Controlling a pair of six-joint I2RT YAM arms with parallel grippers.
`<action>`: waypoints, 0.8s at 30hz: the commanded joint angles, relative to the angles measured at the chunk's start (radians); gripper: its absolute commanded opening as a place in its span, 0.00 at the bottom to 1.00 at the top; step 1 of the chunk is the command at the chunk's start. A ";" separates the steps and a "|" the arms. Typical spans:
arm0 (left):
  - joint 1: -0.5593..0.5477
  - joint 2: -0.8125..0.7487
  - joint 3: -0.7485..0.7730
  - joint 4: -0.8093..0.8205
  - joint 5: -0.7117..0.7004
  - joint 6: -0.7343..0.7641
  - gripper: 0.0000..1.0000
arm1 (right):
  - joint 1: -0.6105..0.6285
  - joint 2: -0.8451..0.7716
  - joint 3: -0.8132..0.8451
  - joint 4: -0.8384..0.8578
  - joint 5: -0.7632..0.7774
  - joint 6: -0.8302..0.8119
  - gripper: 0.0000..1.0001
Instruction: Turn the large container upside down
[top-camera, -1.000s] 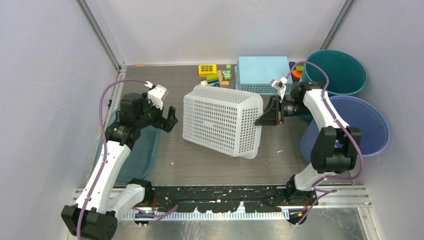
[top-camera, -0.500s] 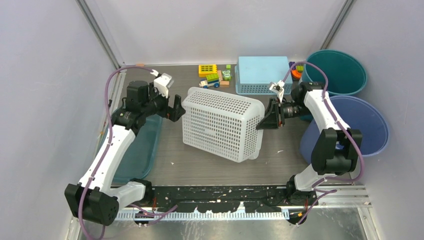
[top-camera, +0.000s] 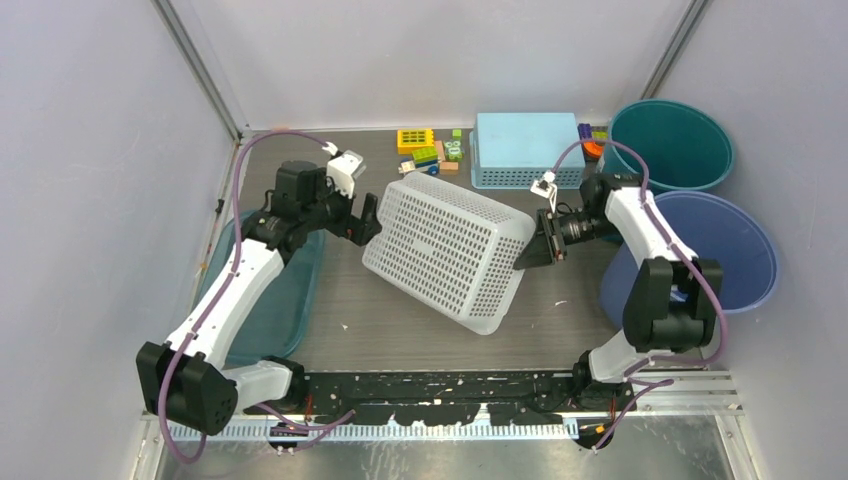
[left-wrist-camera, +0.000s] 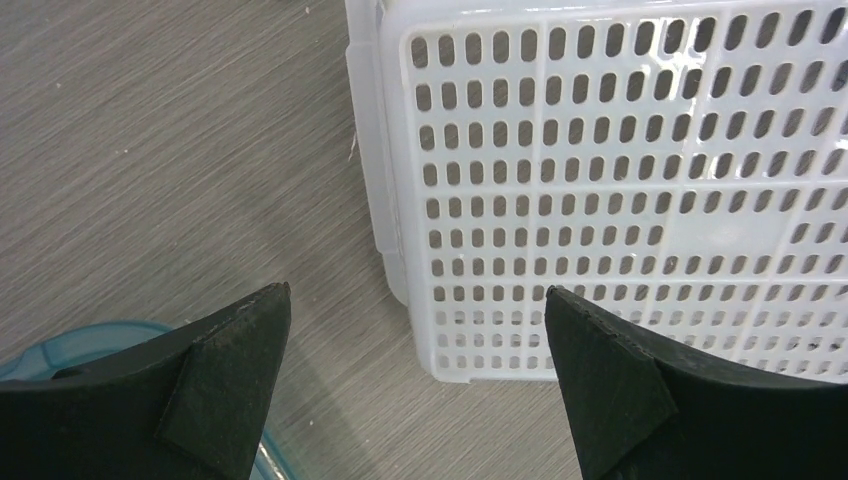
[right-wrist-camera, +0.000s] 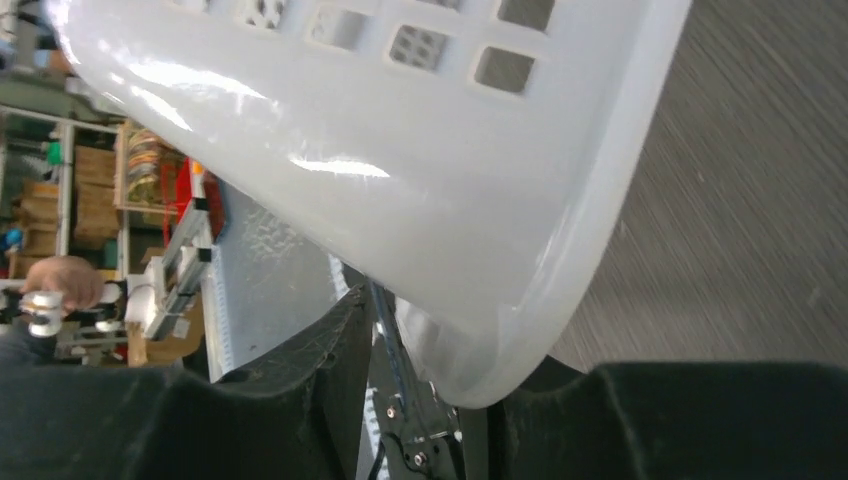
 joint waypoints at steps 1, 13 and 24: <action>-0.011 -0.008 0.036 0.055 -0.001 0.015 1.00 | 0.002 -0.169 -0.121 0.414 0.162 0.454 0.43; -0.022 -0.016 -0.008 0.081 -0.019 0.005 1.00 | 0.005 -0.160 -0.155 0.545 0.160 0.559 0.26; -0.022 -0.005 -0.024 0.103 -0.044 -0.018 1.00 | 0.005 -0.133 -0.209 0.661 0.215 0.659 0.14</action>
